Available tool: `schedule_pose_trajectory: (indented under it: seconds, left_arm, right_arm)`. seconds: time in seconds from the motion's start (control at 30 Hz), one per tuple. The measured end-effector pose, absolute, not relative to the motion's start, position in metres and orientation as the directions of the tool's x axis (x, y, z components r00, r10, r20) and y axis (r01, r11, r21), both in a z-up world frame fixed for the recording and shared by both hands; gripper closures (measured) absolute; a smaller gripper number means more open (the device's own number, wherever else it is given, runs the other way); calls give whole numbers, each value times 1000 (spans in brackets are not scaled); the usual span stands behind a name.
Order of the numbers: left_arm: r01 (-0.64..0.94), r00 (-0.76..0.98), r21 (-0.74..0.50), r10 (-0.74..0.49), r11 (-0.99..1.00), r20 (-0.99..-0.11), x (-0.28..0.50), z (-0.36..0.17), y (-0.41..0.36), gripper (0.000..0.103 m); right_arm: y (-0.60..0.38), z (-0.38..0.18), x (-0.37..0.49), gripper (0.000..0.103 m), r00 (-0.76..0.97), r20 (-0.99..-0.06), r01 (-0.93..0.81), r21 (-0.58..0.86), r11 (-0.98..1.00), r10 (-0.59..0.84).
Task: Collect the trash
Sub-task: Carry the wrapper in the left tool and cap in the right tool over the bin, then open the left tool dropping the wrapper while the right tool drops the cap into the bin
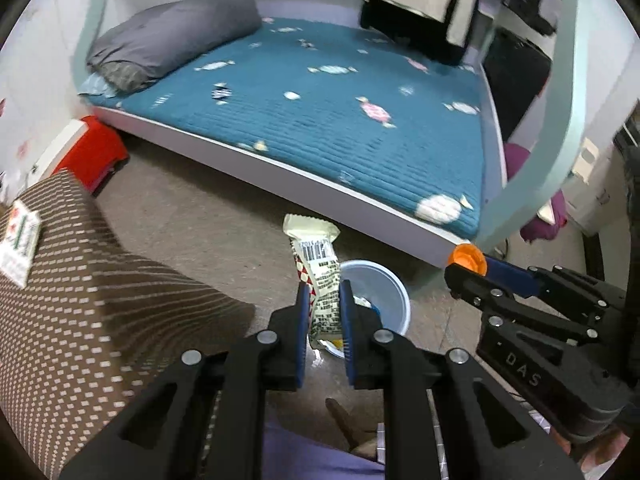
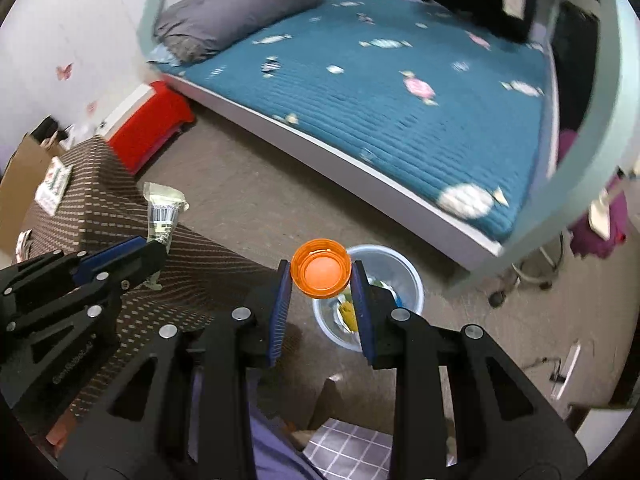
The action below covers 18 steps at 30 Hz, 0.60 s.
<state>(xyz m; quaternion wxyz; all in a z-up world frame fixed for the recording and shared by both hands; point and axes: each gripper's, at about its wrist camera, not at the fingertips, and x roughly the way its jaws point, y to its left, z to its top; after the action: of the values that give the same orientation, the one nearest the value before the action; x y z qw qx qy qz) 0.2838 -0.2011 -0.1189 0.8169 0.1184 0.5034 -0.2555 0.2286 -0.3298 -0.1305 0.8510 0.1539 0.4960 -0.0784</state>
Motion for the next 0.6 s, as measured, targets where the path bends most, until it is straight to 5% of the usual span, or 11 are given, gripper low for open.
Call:
schedule_pose_trajectory:
  seconds: [0.23, 0.3, 0.33, 0.37, 0.6]
  left_arm:
    - [608, 308, -54, -298, 792, -904, 271, -147, -245, 85]
    - [628, 316, -50, -314, 776, -895, 269, -153, -258, 67]
    - [631, 308, -50, -309, 774, -900, 270, -157, -262, 32]
    - [627, 319, -50, -314, 778, -894, 270, -159, -265, 25]
    - [595, 329, -17, -262, 804, -907, 281, -171, -257, 25]
  right_arm:
    - [-376, -160, 205, 73, 441, -897, 406, 177, 896, -23]
    - [-384, -166, 200, 73, 430, -902, 431, 174, 885, -31]
    - [-389, -168, 198, 73, 424, -905, 442, 175, 880, -33]
    - [-393, -171, 197, 73, 418, -908, 454, 176, 874, -34]
    - [-395, -179, 200, 73, 399, -916, 458, 168, 873, -33]
